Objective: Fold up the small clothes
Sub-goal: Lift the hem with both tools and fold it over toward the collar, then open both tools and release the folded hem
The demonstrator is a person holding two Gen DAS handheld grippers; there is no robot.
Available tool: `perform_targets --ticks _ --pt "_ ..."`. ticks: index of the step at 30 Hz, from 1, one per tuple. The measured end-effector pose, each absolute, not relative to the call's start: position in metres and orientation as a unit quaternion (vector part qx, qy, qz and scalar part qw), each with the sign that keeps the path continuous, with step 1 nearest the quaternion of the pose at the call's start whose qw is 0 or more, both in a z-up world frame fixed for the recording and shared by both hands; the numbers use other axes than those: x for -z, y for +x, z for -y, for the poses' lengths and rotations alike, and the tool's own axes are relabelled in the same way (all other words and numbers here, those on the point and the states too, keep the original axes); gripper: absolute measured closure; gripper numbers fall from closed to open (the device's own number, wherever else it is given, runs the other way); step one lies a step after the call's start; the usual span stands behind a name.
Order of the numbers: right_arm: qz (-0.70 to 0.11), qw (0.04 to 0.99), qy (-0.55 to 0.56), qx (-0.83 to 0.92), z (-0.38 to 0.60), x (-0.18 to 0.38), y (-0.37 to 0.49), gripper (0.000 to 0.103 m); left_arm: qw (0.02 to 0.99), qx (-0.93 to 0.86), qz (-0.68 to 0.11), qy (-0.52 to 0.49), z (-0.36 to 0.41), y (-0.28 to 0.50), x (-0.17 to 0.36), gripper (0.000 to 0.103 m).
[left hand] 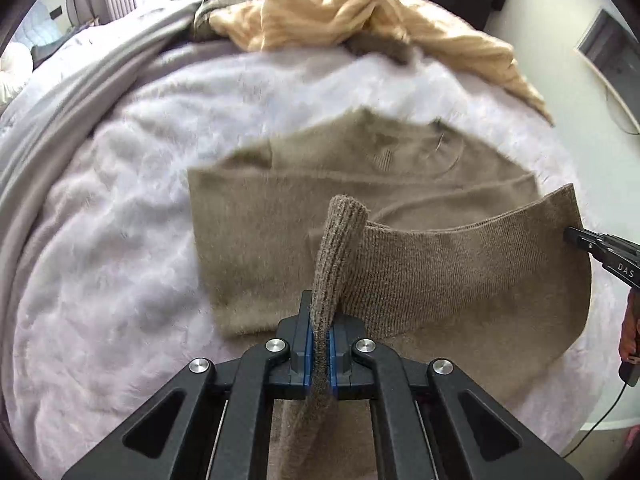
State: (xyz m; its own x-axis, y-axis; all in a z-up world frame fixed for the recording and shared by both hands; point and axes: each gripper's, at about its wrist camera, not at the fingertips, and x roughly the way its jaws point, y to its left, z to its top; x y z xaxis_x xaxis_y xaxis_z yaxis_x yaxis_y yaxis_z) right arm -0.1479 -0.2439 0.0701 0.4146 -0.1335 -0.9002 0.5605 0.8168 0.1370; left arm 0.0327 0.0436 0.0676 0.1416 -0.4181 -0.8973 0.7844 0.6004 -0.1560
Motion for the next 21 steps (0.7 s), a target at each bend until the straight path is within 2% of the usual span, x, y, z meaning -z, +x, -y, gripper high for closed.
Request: perform_targets --ticks 4,8,17,19,20,21 --pt "-0.475 0.823 0.204 0.236 0.263 -0.092 -0.130 0.097 0.748 0.426 -0.479 0.171 -0.025 0.053 -0.096 0.097" --pt "-0.455 0.822 0.235 0.248 0.296 -0.086 -0.108 0.097 0.762 0.427 -0.458 0.168 0.006 0.080 -0.093 0.097" --pt "-0.488 0.791 0.266 0.256 0.345 -0.013 -0.055 0.097 0.771 0.349 -0.494 0.200 0.053 0.117 -0.002 0.097" --pt "-0.498 0.778 0.286 0.255 0.350 0.006 -0.054 0.097 0.773 0.342 -0.493 0.205 0.054 0.118 0.009 0.091" --pt "-0.497 0.774 0.298 0.255 0.352 0.012 -0.055 0.097 0.780 0.330 -0.489 0.212 0.054 0.119 0.010 0.076" --pt "-0.493 0.770 0.313 0.257 0.356 0.016 -0.058 0.097 0.788 0.314 -0.482 0.218 0.052 0.121 0.010 0.053"
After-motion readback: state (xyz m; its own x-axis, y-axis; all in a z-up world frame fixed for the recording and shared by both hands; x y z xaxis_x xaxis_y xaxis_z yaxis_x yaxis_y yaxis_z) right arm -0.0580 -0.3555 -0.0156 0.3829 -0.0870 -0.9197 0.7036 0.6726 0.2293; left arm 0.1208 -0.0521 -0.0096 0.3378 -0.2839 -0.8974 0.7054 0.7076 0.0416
